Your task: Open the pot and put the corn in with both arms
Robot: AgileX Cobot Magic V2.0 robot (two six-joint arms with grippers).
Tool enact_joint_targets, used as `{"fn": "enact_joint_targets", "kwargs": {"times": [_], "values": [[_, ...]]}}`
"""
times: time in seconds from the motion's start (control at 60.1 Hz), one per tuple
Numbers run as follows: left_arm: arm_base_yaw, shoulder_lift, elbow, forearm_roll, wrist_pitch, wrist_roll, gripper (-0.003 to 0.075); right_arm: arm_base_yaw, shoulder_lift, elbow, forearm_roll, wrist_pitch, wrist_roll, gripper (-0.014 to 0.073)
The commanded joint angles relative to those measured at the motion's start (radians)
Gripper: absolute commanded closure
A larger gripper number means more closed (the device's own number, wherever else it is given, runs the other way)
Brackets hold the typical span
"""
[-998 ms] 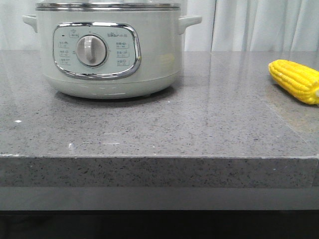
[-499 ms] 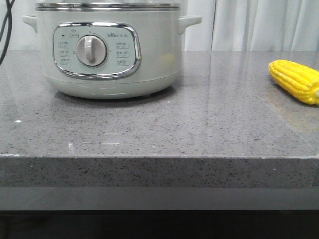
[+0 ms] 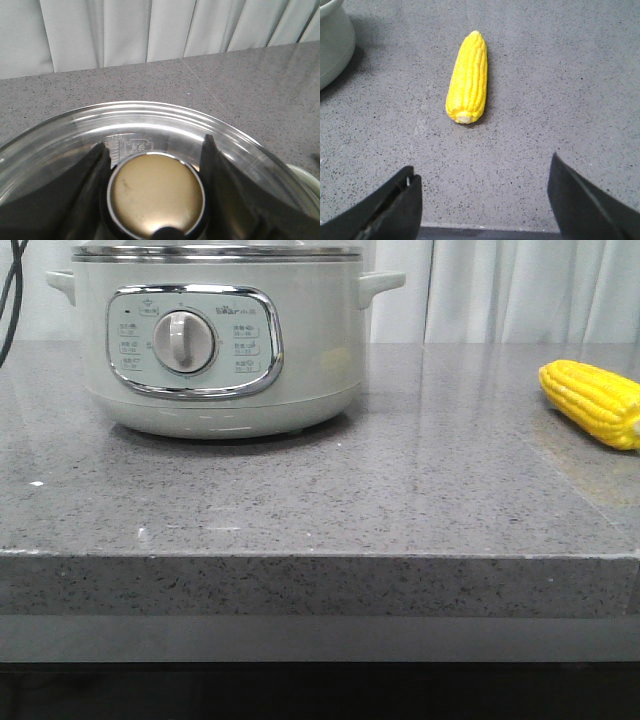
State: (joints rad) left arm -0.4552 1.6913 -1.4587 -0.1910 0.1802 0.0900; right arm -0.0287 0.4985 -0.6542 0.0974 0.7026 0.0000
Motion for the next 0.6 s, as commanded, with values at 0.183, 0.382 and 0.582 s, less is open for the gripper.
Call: {"fn": "enact_joint_targets", "kwargs": {"times": [0.183,0.382,0.582], "values": [[-0.008,-0.083,-0.141,-0.011,-0.080,-0.001,0.0500,-0.008,0.012,-0.031,-0.001,-0.068,0.000,0.0051],[0.004,-0.171,-0.177,0.003,-0.008,-0.001,0.0500,-0.008,0.012,-0.031,-0.001,-0.071,0.000,0.0051],[0.064,-0.298,-0.174,0.003,0.122,-0.001,0.0499,-0.008,0.012,-0.031,-0.001,-0.095,0.000,0.0053]]}}
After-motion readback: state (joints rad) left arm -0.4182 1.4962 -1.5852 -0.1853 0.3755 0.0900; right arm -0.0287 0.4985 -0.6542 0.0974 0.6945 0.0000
